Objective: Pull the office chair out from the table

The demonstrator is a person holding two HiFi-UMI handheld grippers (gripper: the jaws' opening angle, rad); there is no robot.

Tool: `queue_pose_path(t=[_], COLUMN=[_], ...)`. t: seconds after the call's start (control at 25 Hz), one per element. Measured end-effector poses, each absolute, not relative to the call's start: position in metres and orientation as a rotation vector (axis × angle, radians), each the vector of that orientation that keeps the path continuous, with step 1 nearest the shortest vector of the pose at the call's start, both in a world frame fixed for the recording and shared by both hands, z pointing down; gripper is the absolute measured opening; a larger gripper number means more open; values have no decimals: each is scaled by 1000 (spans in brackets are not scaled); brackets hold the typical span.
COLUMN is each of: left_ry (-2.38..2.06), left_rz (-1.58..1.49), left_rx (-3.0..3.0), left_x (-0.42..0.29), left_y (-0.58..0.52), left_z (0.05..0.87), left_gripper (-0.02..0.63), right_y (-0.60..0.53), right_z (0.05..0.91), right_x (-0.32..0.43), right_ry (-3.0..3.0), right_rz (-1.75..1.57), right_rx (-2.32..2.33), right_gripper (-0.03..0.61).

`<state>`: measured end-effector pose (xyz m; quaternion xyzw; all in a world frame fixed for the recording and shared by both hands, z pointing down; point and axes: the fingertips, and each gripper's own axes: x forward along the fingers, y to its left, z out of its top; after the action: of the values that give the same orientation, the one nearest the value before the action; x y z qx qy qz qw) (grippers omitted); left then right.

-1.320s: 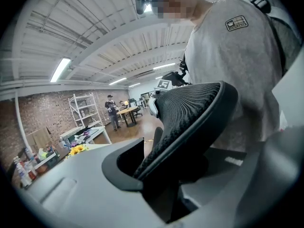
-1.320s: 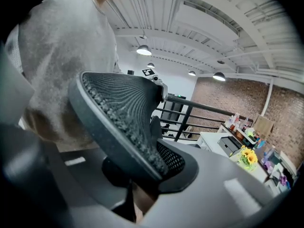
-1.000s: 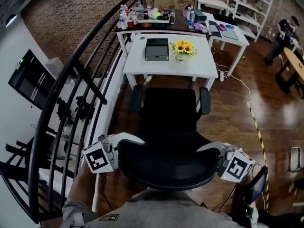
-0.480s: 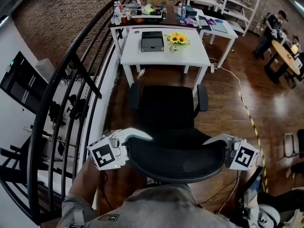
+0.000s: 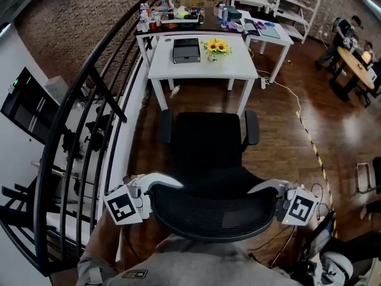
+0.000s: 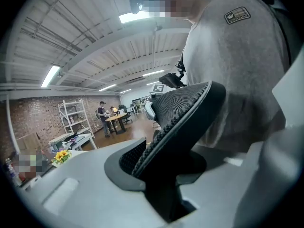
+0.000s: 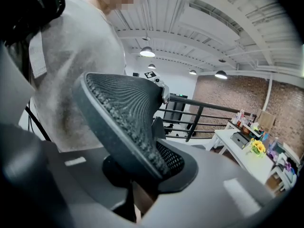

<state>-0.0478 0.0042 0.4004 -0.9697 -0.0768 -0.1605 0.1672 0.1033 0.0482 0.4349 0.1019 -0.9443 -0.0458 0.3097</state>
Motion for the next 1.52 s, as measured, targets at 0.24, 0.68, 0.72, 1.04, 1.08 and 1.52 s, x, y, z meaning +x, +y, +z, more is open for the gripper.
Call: queue_pose_path(t=[0.24, 0.68, 0.72, 1.04, 1.08, 1.52], left_ry=[-210, -198, -197, -179, -186, -46], left_rz=[-477, -506, -507, -505, -512, -271], left_rx=[-2761, -2767, -2767, -2755, -2750, -2603], left_x=[-38, -36, -35, -33, -32, -33], left_y=[34, 65, 67, 77, 78, 68], left_z=[399, 402, 404, 407, 407, 394], left_gripper=[100, 101, 101, 110, 112, 201], right_y=[78, 110, 112, 122, 122, 113], right_z=[433, 435, 436, 440, 439, 429], right_x=[113, 116, 117, 119, 119, 125], right_ry=[-2500, -2508, -2509, -2515, -2519, -2668], right_rz=[-133, -151, -152, -178, -186, -252], right_rx=[263, 234, 231, 234, 234, 293], right_gripper=[71, 66, 66, 66, 66, 128])
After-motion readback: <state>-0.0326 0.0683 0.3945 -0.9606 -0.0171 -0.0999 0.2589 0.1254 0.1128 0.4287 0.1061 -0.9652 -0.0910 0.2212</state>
